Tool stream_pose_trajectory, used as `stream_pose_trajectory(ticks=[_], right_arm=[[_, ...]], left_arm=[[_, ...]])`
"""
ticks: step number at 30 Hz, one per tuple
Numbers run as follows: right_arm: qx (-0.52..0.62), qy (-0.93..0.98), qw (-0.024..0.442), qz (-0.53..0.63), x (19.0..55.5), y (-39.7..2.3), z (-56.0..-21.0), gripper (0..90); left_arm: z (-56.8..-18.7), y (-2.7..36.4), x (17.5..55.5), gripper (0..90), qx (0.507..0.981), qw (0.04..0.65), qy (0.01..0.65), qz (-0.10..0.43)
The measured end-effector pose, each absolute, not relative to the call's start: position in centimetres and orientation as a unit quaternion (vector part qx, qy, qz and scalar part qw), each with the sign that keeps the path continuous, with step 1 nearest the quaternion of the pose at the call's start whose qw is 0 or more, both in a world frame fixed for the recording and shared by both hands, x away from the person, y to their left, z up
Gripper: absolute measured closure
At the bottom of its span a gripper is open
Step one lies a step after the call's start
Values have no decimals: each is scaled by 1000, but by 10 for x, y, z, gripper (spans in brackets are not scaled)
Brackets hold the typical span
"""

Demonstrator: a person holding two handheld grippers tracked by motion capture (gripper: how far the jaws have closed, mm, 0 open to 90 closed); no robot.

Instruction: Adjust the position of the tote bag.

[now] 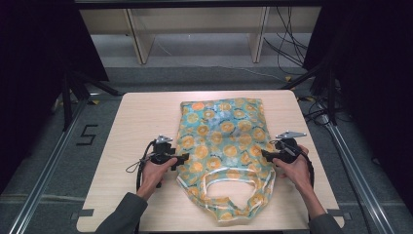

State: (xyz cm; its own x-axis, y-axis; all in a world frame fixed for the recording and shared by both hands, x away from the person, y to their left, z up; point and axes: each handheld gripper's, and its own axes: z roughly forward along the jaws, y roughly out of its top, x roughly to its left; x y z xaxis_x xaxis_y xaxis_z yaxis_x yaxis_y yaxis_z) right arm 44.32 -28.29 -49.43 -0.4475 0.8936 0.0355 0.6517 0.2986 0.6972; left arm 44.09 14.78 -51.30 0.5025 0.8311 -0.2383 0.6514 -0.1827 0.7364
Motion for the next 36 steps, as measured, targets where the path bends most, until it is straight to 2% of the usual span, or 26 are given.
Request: stream_pose_trajectory(ticks=[1,3,5,7,9,10,11,12,15,17,26,36], right_arm=[[501,783,169,328,445,-282,-498,348],[491,791,171,323,447,-284,-500,354],[503,784,161,325,447,-283,-500,409],[498,788,159,326,447,-281,-501,480],[480,797,173,324,447,-281,-502,587],[487,794,159,326,446,-280,-500,638],[482,794,173,326,443,-278,-498,746],[482,794,173,326,443,-278,-498,746],[467,799,179,333,441,-277,-497,860],[441,810,190,336,441,-277,-496,889],[408,832,183,328,427,-267,-491,900],[395,832,167,353,403,-264,-478,900]], left_arm=[[-513,148,441,402,760,418,486,107],[-513,147,442,422,764,415,481,113],[-514,147,444,490,767,413,478,114],[-516,146,444,595,767,417,474,114],[-516,146,443,723,774,418,457,127],[-516,146,443,764,779,418,449,128],[-515,145,442,864,782,416,445,130],[-515,144,442,864,781,421,441,134],[-514,144,441,893,787,416,434,141],[-514,144,440,895,787,418,432,139],[-500,146,428,897,807,415,388,163],[-486,157,401,896,807,424,375,170]])
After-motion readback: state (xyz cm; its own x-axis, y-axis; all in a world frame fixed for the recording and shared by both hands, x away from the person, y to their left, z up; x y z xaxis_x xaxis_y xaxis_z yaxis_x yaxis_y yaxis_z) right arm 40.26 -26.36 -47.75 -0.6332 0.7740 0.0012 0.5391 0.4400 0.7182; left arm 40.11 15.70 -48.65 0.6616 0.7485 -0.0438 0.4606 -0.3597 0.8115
